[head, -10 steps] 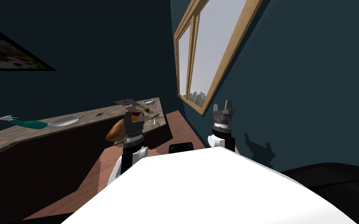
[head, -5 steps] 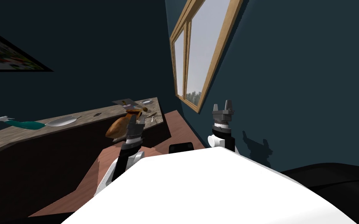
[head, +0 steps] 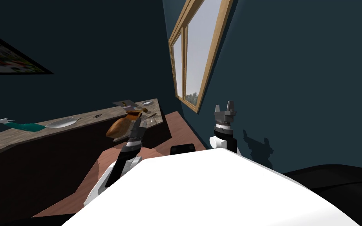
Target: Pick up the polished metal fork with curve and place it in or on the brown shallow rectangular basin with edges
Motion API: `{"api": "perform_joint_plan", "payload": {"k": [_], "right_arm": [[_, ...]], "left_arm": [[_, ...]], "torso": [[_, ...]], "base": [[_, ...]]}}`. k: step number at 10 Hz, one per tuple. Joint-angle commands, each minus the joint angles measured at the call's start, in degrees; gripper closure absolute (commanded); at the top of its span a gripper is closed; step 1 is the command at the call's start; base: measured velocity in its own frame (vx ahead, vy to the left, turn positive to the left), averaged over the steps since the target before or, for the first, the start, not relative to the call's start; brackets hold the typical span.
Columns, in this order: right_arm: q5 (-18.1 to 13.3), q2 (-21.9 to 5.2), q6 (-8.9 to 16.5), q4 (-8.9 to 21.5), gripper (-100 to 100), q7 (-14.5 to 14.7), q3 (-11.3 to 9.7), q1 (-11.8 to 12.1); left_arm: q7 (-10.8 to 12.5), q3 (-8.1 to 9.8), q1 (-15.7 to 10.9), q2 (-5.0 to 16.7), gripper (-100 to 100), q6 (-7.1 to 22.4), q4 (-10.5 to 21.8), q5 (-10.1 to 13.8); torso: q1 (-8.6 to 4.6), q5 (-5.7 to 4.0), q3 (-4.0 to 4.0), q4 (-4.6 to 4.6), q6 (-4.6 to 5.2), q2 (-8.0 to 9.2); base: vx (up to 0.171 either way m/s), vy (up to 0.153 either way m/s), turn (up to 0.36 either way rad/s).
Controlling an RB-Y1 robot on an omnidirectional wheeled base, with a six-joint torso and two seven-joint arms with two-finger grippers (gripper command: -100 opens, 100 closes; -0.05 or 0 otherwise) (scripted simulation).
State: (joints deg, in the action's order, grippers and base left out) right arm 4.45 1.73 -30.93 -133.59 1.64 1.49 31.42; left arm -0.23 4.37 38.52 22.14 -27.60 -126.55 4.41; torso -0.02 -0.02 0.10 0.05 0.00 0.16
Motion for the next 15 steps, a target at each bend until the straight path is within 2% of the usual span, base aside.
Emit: {"api": "perform_joint_plan", "payload": {"k": [1, 2, 3, 4, 12, 15], "right_arm": [[0.0, 0.0, 0.0, 0.0, 0, 0.0, 0.0, 0.0], [0.0, 0.0, 0.0, 0.0, 0, 0.0, 0.0, 0.0], [0.0, 0.0, 0.0, 0.0, 0, 0.0, 0.0, 0.0], [0.0, 0.0, 0.0, 0.0, 0, 0.0, 0.0, 0.0], [0.0, 0.0, 0.0, 0.0, 0, 0.0, 0.0, 0.0], [0.0, -0.01, -0.01, 0.0, 0, 0.0, 0.01, 0.03]], "left_arm": [[-0.88, -0.23, 1.14, 2.86, -100, 1.79, 0.49, 1.68], [-0.88, -0.23, 1.14, 3.7, -100, 1.79, 0.49, 1.68], [-1.63, -0.51, 2.27, 5.88, -100, 3.13, 1.07, 3.28], [-1.63, -0.51, 2.27, 6.92, -100, 3.13, 1.07, 3.28], [-1.63, -0.51, 2.27, 6.92, -100, 3.13, 1.07, 3.28], [-0.55, 1.31, -0.51, 7.29, -100, 5.18, -0.06, 5.34]], "torso": [[0.0, 0.0, 0.0, 0.0, 0.0, 0.0], [0.06, 0.02, -0.06, -0.03, 0.0, -0.1], [0.07, 0.02, -0.09, -0.04, 0.0, -0.15], [0.07, 0.02, -0.11, -0.05, 0.0, -0.18], [0.05, 0.02, -0.11, -0.05, 0.0, -0.18], [0.06, 0.02, -0.51, -0.19, 0.01, -0.89]], "base": [[0.0, 0.0, 0.0], [0.005, -0.002, -0.015], [0.01, -0.004, -0.032], [0.0, 0.0, 0.0], [0.0, 0.0, 0.001], [0.181, 0.002, 0.011]]}}
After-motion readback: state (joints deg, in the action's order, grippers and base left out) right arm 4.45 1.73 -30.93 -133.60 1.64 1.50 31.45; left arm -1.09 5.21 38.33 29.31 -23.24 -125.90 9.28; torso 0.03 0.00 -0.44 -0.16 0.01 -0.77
